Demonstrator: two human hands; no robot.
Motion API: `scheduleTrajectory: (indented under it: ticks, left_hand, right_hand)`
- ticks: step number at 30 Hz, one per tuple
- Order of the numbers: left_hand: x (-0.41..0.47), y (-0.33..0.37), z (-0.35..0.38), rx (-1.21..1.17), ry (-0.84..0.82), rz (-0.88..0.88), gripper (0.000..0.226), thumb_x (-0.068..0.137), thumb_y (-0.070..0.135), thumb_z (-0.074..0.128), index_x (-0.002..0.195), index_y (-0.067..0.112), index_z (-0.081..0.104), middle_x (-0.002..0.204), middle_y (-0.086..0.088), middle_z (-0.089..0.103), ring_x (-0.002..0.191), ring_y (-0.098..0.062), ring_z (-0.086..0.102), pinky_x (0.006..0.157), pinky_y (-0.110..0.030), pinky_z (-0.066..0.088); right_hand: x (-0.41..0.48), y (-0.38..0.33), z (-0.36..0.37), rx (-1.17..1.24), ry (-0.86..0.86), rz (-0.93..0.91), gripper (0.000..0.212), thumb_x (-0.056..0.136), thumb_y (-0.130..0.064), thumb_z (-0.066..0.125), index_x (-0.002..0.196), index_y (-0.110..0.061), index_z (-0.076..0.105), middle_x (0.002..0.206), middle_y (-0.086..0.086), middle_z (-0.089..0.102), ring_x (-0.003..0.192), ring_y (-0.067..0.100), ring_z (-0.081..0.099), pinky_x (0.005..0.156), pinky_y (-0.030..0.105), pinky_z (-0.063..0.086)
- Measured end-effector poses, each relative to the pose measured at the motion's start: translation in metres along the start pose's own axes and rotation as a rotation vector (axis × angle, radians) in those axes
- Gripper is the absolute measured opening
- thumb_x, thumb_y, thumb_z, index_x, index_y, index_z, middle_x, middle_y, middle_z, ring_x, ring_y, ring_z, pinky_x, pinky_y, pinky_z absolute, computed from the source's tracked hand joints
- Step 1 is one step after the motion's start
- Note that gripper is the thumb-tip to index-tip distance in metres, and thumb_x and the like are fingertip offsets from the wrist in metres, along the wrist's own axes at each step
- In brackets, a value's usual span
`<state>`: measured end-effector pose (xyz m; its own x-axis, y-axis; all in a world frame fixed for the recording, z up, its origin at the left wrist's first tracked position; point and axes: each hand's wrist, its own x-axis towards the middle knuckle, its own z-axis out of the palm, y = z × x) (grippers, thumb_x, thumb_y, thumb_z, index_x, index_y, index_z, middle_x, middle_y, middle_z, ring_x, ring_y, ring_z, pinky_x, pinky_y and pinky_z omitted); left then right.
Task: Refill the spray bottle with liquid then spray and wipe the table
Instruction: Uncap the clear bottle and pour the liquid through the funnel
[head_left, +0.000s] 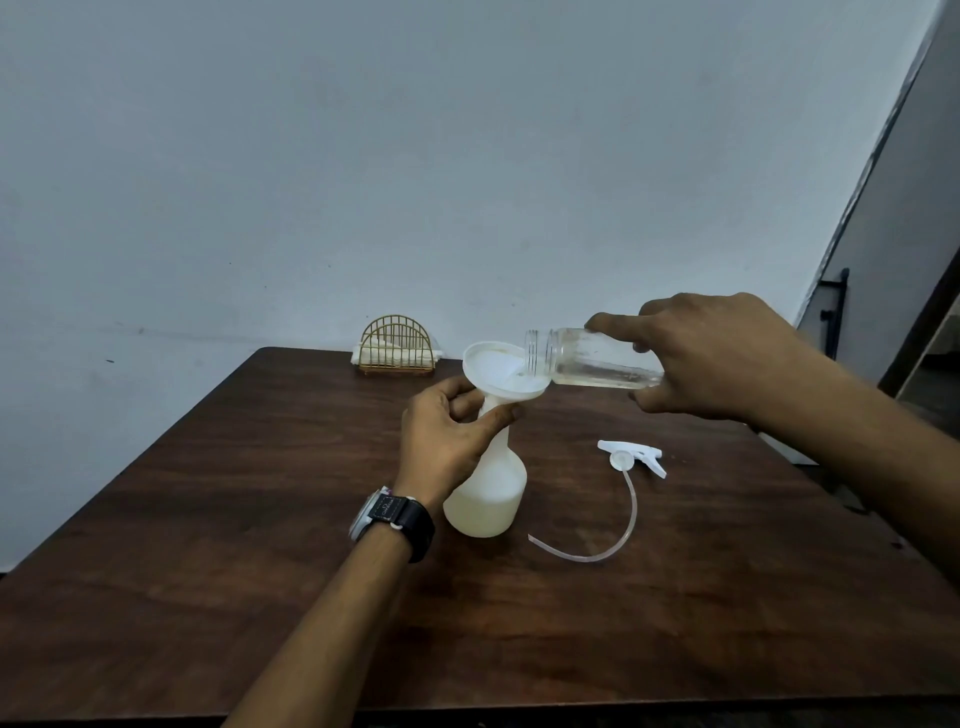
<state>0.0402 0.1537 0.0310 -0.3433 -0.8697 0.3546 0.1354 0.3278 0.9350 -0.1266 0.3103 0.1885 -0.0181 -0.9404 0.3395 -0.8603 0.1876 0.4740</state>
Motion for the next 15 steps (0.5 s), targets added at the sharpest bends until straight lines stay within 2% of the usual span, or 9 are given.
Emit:
scheduleTrajectory:
  ticks: [15]
  left_hand:
    - [-0.0024, 0.0032, -0.0004, -0.002, -0.004, 0.007, 0.051, 0.077, 0.021, 0.092, 0.123, 0.017, 0.072, 0.106, 0.005, 0.082, 0.104, -0.004, 0.076, 0.097, -0.041, 0.06]
  right_hand:
    - [0.0008, 0.0025, 0.0052, -0.005, 0.021, -0.005, 0.074, 0.085, -0.044, 0.063, 0.149, -0.054, 0.026, 0.11, -0.013, 0.066, 0.104, 0.017, 0.064, 0.061, 0.028, 0.042]
